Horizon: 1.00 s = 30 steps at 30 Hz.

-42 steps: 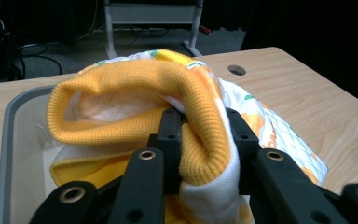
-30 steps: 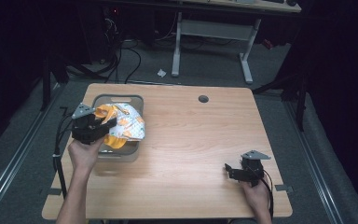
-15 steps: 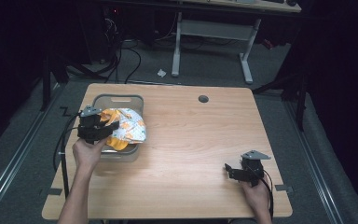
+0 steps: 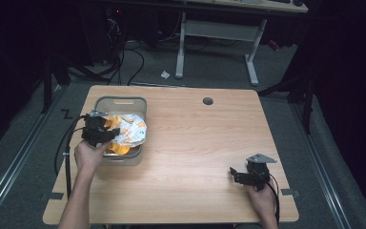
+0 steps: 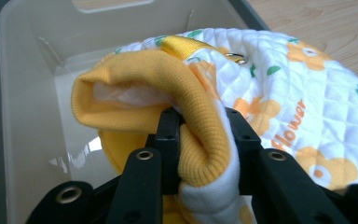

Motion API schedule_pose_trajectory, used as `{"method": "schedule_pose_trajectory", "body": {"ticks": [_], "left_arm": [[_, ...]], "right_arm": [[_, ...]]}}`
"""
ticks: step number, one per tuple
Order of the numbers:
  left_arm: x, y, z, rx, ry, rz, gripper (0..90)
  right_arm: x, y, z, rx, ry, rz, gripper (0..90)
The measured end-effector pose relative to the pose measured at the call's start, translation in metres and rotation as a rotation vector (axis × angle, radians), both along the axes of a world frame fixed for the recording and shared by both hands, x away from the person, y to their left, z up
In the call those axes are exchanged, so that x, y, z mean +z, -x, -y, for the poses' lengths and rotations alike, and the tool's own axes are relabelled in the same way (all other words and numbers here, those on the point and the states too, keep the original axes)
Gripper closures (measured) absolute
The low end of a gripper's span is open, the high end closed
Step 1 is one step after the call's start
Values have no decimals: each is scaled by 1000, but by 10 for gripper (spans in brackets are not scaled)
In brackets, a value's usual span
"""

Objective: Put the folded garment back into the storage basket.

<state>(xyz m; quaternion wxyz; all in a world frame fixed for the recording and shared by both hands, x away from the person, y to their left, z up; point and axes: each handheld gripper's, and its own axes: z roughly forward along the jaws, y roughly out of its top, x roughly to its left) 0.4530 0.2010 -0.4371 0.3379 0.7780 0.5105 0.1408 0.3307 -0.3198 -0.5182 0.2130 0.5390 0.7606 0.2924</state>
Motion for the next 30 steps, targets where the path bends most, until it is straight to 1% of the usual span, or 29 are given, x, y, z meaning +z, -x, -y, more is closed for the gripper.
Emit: {"method": "schedule_pose_trajectory", "body": {"ticks": [4, 7, 10, 18, 19, 24, 30], "left_arm": [[-5, -4, 0, 15, -39, -20, 703], [-8, -7, -1, 29, -39, -36, 701], [-8, -8, -1, 39, -40, -39, 699], [-13, -12, 0, 59, -83, -66, 694], [-13, -13, 1, 62, -87, -73, 693], [-15, -16, 5, 66, -135, -116, 686], [-18, -18, 4, 93, -164, -154, 660]], "right_arm": [[0, 0, 0, 0, 0, 0, 165], [0, 0, 0, 0, 0, 0, 165], [0, 0, 0, 0, 0, 0, 165], [0, 0, 0, 1, 1, 1, 165], [0, 0, 0, 1, 1, 1, 165], [0, 0, 0, 1, 1, 1, 165], [0, 0, 0, 1, 1, 1, 165]]}}
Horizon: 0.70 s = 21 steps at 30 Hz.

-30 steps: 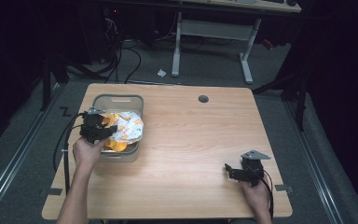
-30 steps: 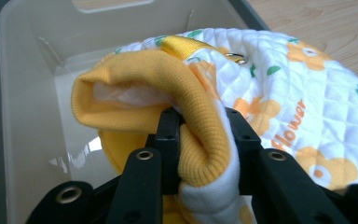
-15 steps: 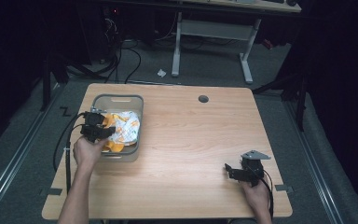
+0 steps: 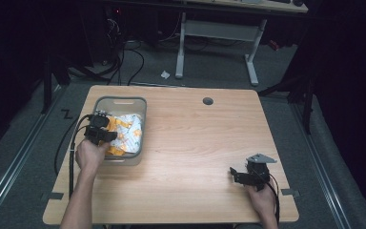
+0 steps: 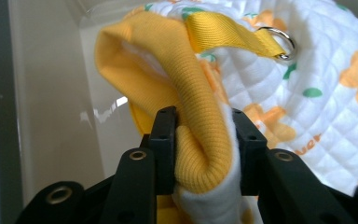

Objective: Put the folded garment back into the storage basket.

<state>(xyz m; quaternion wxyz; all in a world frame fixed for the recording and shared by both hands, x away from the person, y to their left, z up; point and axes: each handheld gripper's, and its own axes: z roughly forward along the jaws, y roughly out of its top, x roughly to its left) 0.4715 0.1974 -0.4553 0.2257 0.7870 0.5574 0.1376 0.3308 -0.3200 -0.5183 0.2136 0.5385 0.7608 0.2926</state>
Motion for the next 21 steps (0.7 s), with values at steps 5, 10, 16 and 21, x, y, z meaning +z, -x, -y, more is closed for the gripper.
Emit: {"method": "schedule_pose_trajectory", "body": {"ticks": [5, 10, 16, 21], "left_arm": [[-3, 0, -2, 29, 9, -24, 594], [-2, 5, -2, 29, 2, -26, 551], [3, 11, -1, 10, -6, -17, 585], [-2, 9, -4, 43, -29, -22, 586]], "right_arm": [[0, 0, 0, 0, 0, 0, 165], [0, 0, 0, -1, -1, -1, 165], [0, 0, 0, -1, -1, -1, 165], [0, 0, 0, -1, -1, -1, 165]]}}
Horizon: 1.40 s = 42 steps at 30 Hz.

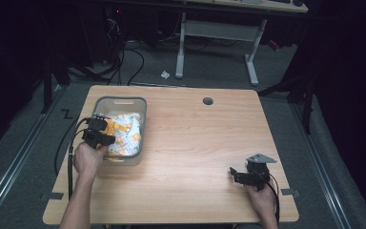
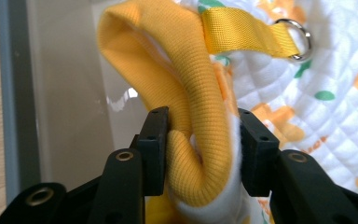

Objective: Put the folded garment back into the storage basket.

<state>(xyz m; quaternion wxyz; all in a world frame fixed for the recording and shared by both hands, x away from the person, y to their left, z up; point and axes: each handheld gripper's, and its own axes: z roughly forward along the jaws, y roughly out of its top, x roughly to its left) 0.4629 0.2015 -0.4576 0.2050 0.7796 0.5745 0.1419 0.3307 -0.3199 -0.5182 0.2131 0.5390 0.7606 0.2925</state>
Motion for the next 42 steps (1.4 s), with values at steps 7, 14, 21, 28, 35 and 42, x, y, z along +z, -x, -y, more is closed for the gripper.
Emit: {"method": "schedule_pose_trajectory", "body": {"ticks": [7, 14, 21, 28, 35, 42], "left_arm": [[0, 0, -6, 46, 34, 19, 424], [12, 15, -12, 47, 78, 101, 377], [24, 27, -6, 13, 125, 193, 376], [31, 37, 7, -35, 167, 246, 374], [37, 46, 24, -89, 201, 289, 366], [44, 55, 36, -122, 231, 312, 359]], "right_arm": [[0, 0, 0, 0, 0, 0, 165], [0, 0, 0, 0, 0, 0, 165], [0, 0, 0, -1, 0, 0, 165], [0, 0, 0, 0, 0, 0, 165], [0, 0, 0, 0, 0, 0, 165], [0, 0, 0, 0, 0, 0, 165]]}}
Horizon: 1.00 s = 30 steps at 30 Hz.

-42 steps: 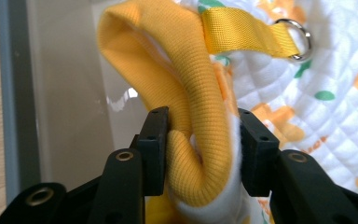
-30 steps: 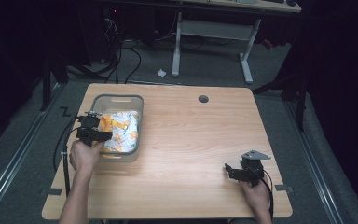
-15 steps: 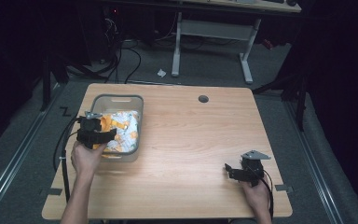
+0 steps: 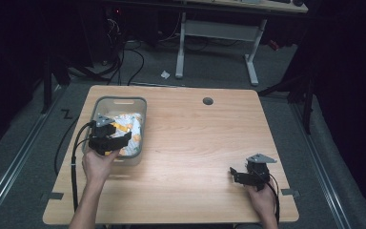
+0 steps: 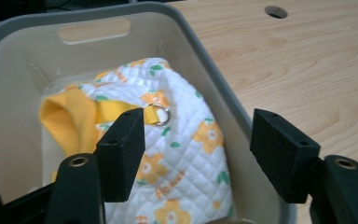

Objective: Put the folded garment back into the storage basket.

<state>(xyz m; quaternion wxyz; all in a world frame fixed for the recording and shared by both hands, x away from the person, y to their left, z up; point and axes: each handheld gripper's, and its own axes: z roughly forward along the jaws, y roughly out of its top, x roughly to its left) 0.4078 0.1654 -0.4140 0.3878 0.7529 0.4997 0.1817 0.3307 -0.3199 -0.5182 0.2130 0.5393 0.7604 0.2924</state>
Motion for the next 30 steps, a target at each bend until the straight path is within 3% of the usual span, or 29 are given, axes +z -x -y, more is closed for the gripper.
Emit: {"method": "schedule_pose_trajectory", "body": {"ticks": [30], "left_arm": [[8, 25, 45, -135, 40, 48, 345]], "right_arm": [[0, 0, 0, 0, 0, 0, 165]]}}
